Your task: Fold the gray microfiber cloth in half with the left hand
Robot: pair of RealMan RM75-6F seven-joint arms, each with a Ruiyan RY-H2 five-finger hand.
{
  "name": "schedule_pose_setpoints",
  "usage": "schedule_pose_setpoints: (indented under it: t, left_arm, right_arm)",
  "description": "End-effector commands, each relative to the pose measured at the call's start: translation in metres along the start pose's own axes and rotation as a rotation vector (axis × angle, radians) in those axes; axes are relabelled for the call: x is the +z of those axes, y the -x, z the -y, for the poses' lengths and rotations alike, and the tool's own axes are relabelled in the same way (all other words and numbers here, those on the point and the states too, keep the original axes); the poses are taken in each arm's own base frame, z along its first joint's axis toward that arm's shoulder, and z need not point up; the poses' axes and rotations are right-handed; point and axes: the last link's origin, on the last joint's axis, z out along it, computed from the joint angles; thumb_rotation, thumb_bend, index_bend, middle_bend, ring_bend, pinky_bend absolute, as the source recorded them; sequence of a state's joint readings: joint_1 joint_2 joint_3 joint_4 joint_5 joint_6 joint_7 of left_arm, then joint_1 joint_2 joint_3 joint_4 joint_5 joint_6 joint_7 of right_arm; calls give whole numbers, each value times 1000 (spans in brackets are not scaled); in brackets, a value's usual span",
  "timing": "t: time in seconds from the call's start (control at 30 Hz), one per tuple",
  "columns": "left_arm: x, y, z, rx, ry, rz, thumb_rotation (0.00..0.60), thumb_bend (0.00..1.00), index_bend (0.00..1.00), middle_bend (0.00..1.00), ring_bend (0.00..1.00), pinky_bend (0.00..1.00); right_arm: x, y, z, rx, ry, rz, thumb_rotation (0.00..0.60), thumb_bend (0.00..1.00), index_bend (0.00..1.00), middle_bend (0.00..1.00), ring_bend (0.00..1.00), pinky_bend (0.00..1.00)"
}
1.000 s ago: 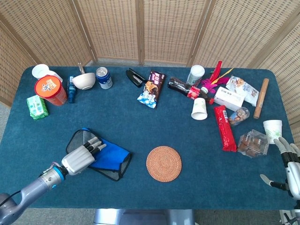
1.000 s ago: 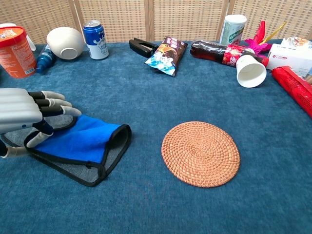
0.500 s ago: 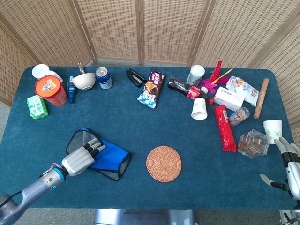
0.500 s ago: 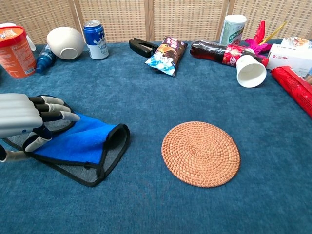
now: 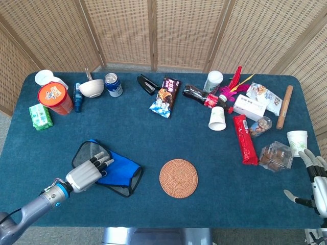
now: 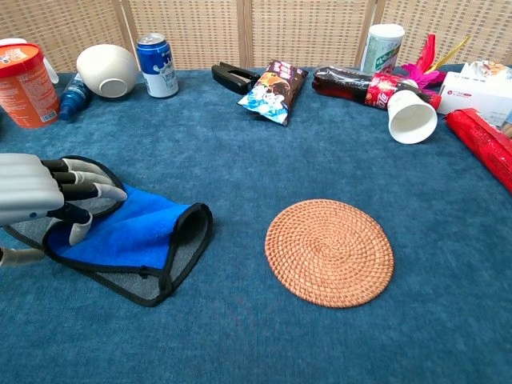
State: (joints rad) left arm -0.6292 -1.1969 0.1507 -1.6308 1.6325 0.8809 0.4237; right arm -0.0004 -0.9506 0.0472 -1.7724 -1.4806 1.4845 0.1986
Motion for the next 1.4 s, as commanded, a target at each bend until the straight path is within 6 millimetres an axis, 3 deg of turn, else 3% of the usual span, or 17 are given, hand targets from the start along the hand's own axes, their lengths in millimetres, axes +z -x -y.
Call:
schedule_pose_setpoints:
  t: [0.03, 0.37, 0.5, 0.7, 1.4]
  left_arm:
    - [-1, -1, 0, -14, 0, -6, 600, 433, 365, 0, 0, 0]
    - [1, -23, -5, -84, 20, -131, 600, 432, 378, 0, 0, 0]
    - [14, -35, -22, -114, 57, -195, 600, 433, 374, 0, 0, 0]
    - [25, -34, -41, -94, 128, -205, 600, 433, 367, 0, 0, 0]
    - [46, -33, -56, 16, 219, -198, 600, 433, 372, 0, 0, 0]
  right_arm:
    - [0, 0, 0, 1, 0, 0, 600, 0, 0, 0, 0, 0]
    - [-1, -1, 1, 5, -4, -2, 600, 0, 0, 0, 0, 0]
    - [-1, 0, 1, 3, -8, 2, 600, 0, 0, 0, 0, 0]
    - [-1, -1, 1, 8, -5, -1, 600, 0, 0, 0, 0, 0]
    - [0, -2, 0, 13, -1, -4, 600, 0, 0, 0, 0, 0]
